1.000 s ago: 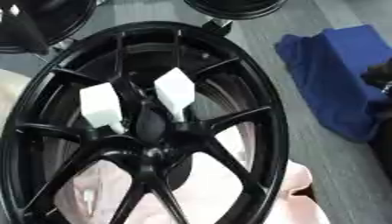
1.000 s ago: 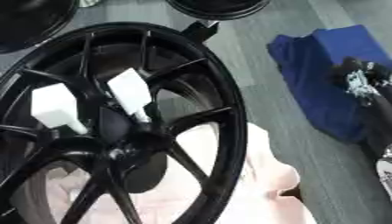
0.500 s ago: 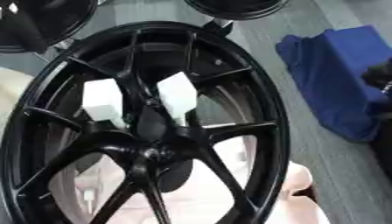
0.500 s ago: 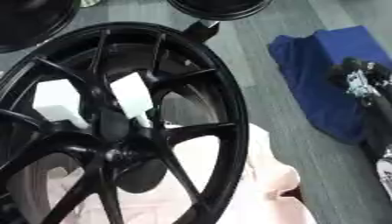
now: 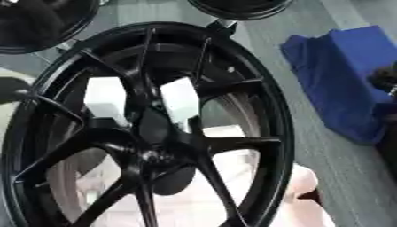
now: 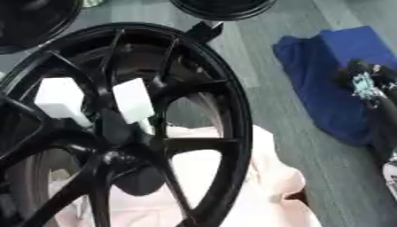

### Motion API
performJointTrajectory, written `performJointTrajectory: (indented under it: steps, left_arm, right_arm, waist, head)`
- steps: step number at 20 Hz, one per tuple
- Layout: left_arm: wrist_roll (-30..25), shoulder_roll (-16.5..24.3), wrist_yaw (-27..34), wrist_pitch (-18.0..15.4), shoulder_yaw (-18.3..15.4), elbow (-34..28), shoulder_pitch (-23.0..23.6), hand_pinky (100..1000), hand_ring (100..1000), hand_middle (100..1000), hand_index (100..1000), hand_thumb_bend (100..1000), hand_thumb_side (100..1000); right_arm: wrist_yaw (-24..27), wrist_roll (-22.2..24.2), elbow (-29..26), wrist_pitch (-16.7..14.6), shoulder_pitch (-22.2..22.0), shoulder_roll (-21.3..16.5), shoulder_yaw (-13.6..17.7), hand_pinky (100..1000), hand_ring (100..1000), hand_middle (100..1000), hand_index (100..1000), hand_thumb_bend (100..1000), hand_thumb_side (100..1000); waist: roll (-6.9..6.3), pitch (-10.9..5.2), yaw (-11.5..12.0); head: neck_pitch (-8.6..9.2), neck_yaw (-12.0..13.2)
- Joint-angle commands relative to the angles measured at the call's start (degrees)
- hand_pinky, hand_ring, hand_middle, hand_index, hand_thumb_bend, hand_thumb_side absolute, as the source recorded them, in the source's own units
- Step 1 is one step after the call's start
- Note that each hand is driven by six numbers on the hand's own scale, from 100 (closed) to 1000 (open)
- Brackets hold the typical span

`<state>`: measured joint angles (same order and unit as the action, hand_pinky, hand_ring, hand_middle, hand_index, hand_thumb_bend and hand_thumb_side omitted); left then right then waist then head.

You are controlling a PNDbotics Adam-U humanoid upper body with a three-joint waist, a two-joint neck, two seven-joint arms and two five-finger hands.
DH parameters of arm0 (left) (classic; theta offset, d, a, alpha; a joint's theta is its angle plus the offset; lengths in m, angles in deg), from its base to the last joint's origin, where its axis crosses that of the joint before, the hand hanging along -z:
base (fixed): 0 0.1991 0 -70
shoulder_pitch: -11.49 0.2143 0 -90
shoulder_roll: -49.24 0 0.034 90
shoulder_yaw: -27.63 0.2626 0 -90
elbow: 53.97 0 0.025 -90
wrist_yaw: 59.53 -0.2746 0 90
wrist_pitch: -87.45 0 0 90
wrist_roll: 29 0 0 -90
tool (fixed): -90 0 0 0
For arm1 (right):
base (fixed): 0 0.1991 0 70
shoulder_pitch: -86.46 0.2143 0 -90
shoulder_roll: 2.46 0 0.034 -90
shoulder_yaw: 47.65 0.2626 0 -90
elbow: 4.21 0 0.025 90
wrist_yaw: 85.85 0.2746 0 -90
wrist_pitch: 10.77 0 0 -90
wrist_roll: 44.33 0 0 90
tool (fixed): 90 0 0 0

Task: Pull the pin out of the wheel hub.

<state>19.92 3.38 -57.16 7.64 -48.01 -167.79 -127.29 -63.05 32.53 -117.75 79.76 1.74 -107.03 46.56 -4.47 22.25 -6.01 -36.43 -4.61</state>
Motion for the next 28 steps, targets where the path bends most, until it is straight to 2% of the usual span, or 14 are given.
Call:
performJointTrajectory:
  steps: [1,12,28]
  left_arm:
    - [0.1,1.2,-0.8,1.5,0.5,-0.8,-1.6,970,789,758,890,498,486]
    - [-2.7,-2.5,-4.7,3.7,4.3,1.9,-5.1,976,810,782,897,548,475]
    - [-4.3,-7.1,-8.3,2.4,7.2,9.0,-7.5,988,815,799,898,521,460]
  right_arm:
    - [-0.4,-0.1,-1.0,0.1,0.3,-1.4,0.3,826,699,613,576,195,520]
    - [-0.5,0.1,-1.0,0.5,0.5,-0.9,0.0,826,698,613,576,196,523]
    - [-0.4,0.3,-1.0,0.9,1.2,-0.1,-0.4,826,696,611,574,195,528]
  waist:
    - [0.12,-1.50,-0.1]
    - [-0.01,-1.17,-0.8]
    - [0.03,-0.08,-1.8]
  head:
    - [0.77,0.3]
    - [1.55,0.7]
    - [2.74,1.9]
